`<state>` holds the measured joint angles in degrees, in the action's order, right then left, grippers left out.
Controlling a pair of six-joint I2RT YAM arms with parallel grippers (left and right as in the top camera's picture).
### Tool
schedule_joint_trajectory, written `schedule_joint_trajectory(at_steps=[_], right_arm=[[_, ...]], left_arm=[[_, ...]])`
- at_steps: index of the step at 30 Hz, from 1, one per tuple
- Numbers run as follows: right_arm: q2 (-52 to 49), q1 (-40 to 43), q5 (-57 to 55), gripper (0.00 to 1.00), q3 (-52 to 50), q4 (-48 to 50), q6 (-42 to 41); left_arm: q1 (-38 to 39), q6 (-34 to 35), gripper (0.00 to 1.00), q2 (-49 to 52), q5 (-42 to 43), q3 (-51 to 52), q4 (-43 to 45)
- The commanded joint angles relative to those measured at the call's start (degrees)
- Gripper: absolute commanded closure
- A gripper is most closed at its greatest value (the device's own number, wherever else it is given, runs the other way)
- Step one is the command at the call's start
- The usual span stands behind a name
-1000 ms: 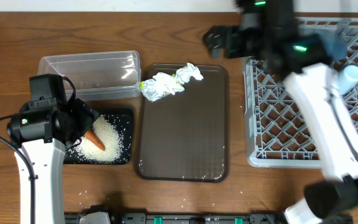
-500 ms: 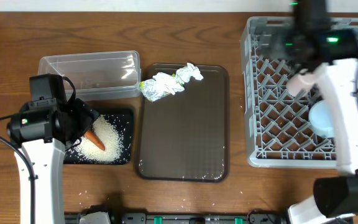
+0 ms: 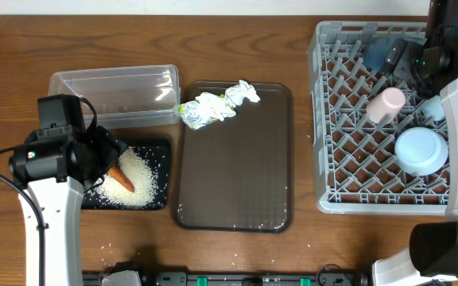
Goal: Sort waste into correct bins and load items into the dishwasher rack
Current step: 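Raise the right gripper and hold it above the rack, then reach the left gripper to the foil and tissue on the brown tray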
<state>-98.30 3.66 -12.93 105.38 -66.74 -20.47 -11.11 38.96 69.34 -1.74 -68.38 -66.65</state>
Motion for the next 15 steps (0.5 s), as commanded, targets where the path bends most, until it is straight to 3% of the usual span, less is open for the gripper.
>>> schedule_joint_trajectory(at_steps=[1, 5, 10, 12, 15], right_arm=[[0.79, 0.02, -1.01, 0.01, 0.79, -0.15, -0.7], [0.79, 0.02, -1.01, 0.01, 0.79, -0.15, -0.7], [0.79, 0.02, -0.98, 0.01, 0.79, -0.15, -0.7], [0.79, 0.02, -0.98, 0.01, 0.79, -0.15, -0.7], [0.79, 0.02, -1.01, 0.01, 0.79, -0.15, -0.7]], left_arm=[[-0.22, -0.24, 0.04, 0.0, -0.87, -0.85, 0.33], [-0.22, -0.28, 0.04, 0.0, -0.87, -0.85, 6.93], [-0.22, 0.5, 0.03, -0.02, -0.04, -0.85, 7.82], [-0.22, 0.81, 0.04, -0.02, 6.01, -0.85, 7.3], [0.13, 0.68, 0.04, 0.17, 21.88, -0.79, 9.73]])
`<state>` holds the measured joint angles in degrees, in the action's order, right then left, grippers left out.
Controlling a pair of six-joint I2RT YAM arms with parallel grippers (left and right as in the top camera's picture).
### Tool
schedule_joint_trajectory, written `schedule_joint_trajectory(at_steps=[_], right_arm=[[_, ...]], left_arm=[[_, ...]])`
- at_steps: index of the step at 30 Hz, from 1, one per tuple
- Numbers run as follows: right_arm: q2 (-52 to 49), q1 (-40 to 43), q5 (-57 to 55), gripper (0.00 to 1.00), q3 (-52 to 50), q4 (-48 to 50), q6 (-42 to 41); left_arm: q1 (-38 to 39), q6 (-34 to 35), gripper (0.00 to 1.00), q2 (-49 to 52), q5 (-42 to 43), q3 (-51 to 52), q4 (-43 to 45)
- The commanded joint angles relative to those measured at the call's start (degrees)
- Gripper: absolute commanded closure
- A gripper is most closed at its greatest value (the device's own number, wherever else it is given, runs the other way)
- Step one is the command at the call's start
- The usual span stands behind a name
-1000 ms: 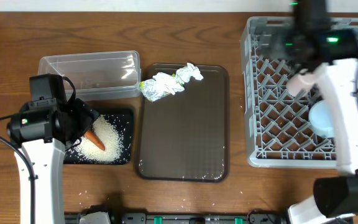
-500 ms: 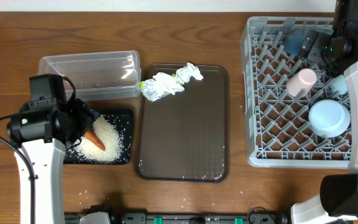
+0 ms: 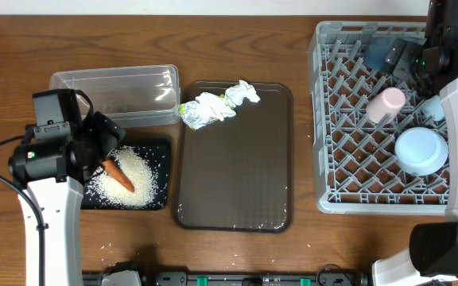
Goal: Sort waste into correct bins and load items into the dishwasher rack
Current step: 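Reach the left gripper to the foil and tissue on the brown tray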
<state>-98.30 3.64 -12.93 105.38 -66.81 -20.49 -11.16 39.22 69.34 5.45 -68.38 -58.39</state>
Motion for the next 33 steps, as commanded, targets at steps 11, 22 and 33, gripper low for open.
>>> schedule_joint_trajectory(at_steps=[11, 22, 33], right_arm=[[0.79, 0.04, -1.01, 0.01, 0.79, -0.09, -0.68], [0.79, 0.02, -1.01, 0.01, 0.79, -0.09, -0.68], [0.79, -0.02, -0.98, 0.01, 0.79, -0.09, -0.68]], left_arm=[[21.99, -7.32, 0.04, 9.14, 19.69, -4.07, 16.09], [32.92, -10.49, 0.03, 40.35, 0.52, -30.58, 1.07], [33.86, -10.51, 0.03, 52.19, -1.9, -30.42, 14.93]])
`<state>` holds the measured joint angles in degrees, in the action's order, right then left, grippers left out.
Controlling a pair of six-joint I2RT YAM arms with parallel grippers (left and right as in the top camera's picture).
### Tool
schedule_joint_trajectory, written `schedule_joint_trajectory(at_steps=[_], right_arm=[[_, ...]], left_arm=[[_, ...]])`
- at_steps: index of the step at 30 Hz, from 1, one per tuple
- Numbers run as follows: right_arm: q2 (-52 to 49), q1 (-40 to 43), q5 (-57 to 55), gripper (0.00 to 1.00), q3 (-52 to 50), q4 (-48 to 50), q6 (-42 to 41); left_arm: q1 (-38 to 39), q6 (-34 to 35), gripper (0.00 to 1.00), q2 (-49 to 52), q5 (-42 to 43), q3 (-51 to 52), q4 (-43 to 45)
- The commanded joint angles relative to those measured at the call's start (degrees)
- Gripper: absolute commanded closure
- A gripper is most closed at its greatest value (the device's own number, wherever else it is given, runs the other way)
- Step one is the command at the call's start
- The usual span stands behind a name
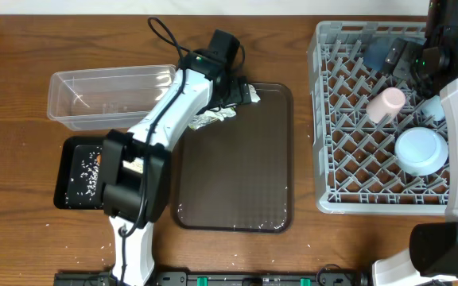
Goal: Sort waste into correct bins and load items into the dishwasher rack
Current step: 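Reach the left gripper to the foil and tissue on the brown tray, then grasp the crumpled tissue and foil with the left gripper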
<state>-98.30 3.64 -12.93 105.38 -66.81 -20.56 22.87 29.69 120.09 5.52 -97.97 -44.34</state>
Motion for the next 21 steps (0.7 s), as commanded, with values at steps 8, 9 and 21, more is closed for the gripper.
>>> schedule_joint_trajectory(at_steps=[8, 9, 21], right_arm=[[0.79, 0.0, -1.01, 0.01, 0.79, -0.09, -0.61], [0.79, 0.0, -1.01, 0.01, 0.79, -0.09, -0.63], [0.79, 0.04, -0.98, 0.01, 0.79, -0.09, -0.61]], left_arm=[[-0.17, -0.98, 0.16, 5.31, -1.99, -0.72, 1.36], [-0.17, -0.98, 0.2, 5.35, -1.97, -0.72, 1.36], [-0.17, -0.98, 0.94, 5.38, -1.95, -0.72, -4.13]])
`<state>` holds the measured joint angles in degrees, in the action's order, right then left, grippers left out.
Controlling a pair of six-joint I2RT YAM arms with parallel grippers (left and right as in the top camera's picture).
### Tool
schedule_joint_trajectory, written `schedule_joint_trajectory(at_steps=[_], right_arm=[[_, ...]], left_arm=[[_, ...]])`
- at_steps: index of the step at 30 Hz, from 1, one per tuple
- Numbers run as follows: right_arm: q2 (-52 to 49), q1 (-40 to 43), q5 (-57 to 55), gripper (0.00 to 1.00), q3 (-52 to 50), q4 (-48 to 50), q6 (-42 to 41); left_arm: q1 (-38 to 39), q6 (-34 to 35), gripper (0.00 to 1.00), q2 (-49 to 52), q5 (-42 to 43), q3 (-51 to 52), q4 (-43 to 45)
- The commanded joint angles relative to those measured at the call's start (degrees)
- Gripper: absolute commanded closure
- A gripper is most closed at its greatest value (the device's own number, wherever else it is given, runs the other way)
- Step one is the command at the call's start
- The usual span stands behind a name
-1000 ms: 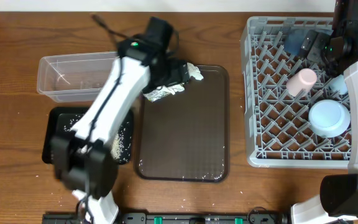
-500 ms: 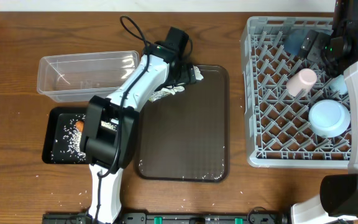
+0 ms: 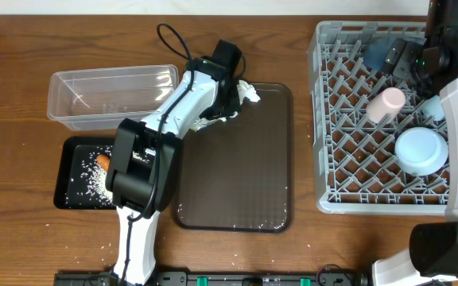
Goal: Sort waste into correct bins and load items into the dishwasher rack
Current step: 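Grasp the crumpled tissue and foil with the left gripper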
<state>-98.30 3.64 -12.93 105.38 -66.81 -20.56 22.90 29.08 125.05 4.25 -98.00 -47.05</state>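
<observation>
A crumpled white and green wrapper [image 3: 247, 93] lies at the far left corner of the brown tray [image 3: 237, 183]. My left gripper [image 3: 224, 103] is down on the wrapper and covers its middle, and its fingers are hidden under the wrist. The grey dishwasher rack [image 3: 324, 127] on the right holds a pink cup [image 3: 386, 104], a white bowl [image 3: 420, 151] and a blue-grey item [image 3: 382, 54]. My right gripper [image 3: 408, 59] hovers over the rack's far side, with its jaws unclear.
A clear plastic bin [image 3: 110, 94] stands at the far left. In front of it a black tray [image 3: 64, 179] holds scattered rice and a carrot [image 3: 102, 161]. The left arm's links stretch over the black tray's right side. Loose rice grains dot the table.
My left gripper has come a little nearer and lower onto the wrapper, hiding more of it. The arm's elbow has shifted right. The right arm and the rack's contents are unchanged.
My left gripper was first down at the carrot on the rice pile in the black tray. It was still there at the second moment. Then it was at the brown tray's far left corner over the wrapper, with the black tray further left and its rice scattered. Now it rests on the wrapper.
</observation>
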Motion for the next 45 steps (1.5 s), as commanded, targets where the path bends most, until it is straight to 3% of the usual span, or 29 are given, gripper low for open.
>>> schedule_joint_trajectory(at_steps=[1, 17, 23, 33, 34, 35, 36, 38, 45], right_arm=[[0.79, 0.04, -1.01, 0.01, 0.79, -0.09, -0.61], [0.79, 0.04, -0.98, 0.01, 0.79, -0.09, -0.61], [0.79, 0.04, -0.98, 0.01, 0.79, -0.09, -0.61], [0.79, 0.04, -0.98, 0.01, 0.79, -0.09, -0.61], [0.79, 0.04, -1.01, 0.01, 0.79, -0.09, -0.61], [0.79, 0.04, -0.98, 0.01, 0.79, -0.09, -0.61], [0.79, 0.04, -0.98, 0.01, 0.79, -0.09, -0.61], [0.79, 0.04, -0.98, 0.01, 0.79, -0.09, -0.61], [0.79, 0.04, -0.98, 0.01, 0.79, -0.09, -0.63]], left_arm=[[-0.2, -0.37, 0.94, 0.42, -0.68, -0.7, -2.08], [3.02, -0.35, 0.94, -3.43, -0.68, -0.72, -7.82], [5.11, 4.9, 0.94, -5.27, -0.68, -0.72, -10.03], [6.6, 7.26, 0.93, -6.1, -2.6, -0.72, -12.07], [6.47, 8.11, 0.83, -6.14, -3.54, -0.72, -12.04], [6.19, 9.27, 0.54, -6.14, -4.59, -0.7, -12.04], [5.77, 10.73, 0.38, -6.1, -5.6, -0.7, -12.04], [4.98, 13.55, 0.17, -5.95, -6.93, -0.7, -11.8], [2.97, 16.11, 0.16, -5.22, -6.21, -0.7, -7.74]])
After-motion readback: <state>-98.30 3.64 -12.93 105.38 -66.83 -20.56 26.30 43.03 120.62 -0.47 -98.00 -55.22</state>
